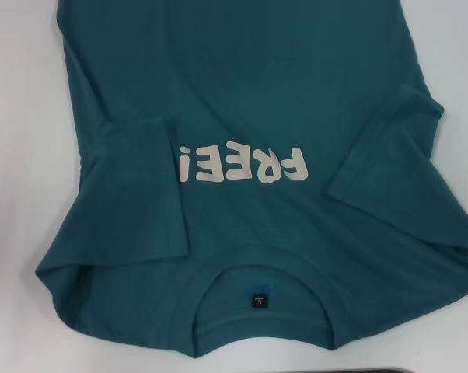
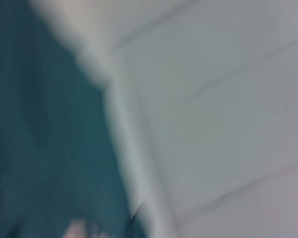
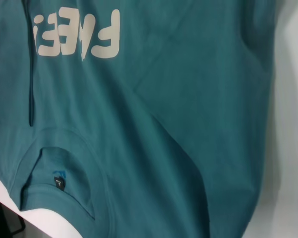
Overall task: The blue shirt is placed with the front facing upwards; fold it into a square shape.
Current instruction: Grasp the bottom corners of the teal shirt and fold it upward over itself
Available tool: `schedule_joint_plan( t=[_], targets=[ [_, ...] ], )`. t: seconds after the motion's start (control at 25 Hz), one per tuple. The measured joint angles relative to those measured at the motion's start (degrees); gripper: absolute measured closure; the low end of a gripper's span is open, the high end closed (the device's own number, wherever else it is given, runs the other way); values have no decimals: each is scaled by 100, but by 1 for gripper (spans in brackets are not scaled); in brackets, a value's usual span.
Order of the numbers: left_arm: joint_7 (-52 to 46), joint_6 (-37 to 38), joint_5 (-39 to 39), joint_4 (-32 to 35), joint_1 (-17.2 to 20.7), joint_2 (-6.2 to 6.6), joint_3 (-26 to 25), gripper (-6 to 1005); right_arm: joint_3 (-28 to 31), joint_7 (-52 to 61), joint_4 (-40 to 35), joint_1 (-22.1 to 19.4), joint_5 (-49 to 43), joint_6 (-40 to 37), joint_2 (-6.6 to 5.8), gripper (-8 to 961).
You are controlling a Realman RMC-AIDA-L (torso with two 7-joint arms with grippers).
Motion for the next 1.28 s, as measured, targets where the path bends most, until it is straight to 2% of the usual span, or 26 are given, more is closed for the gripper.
schedule_joint_plan(
  t=[0.08,0.16,0.44,0.6,0.72,0.88,1.08,1.28],
  targets=[
    [152,-30,-540,271,72,-30,13,867,9,-15,4,2,4,8,7,930],
    [197,-52,-661,310,64,-73,113,790,17,-15,4,2,11,11,14,929],
    [-313,-64,-302,226,-49,79,736,506,22,4,-35,17,84,-20,16,929],
    [-924,-403,589,97,-115,138,791,418,21,8,-26,54,85,-21,16,929],
    [-1319,-664,1147,-87,-137,114,800,352,22,23,-30,72,85,-31,16,929],
    [-1464,-844,1465,-211,-149,39,808,264,22,31,-33,83,85,-32,16,929],
    [-1642,-1008,1591,-218,-125,56,749,104,22,31,-37,91,84,-32,16,929],
    [-1815,-1116,1862,-218,-96,58,751,114,22,31,-37,91,84,-25,16,929]
  ],
)
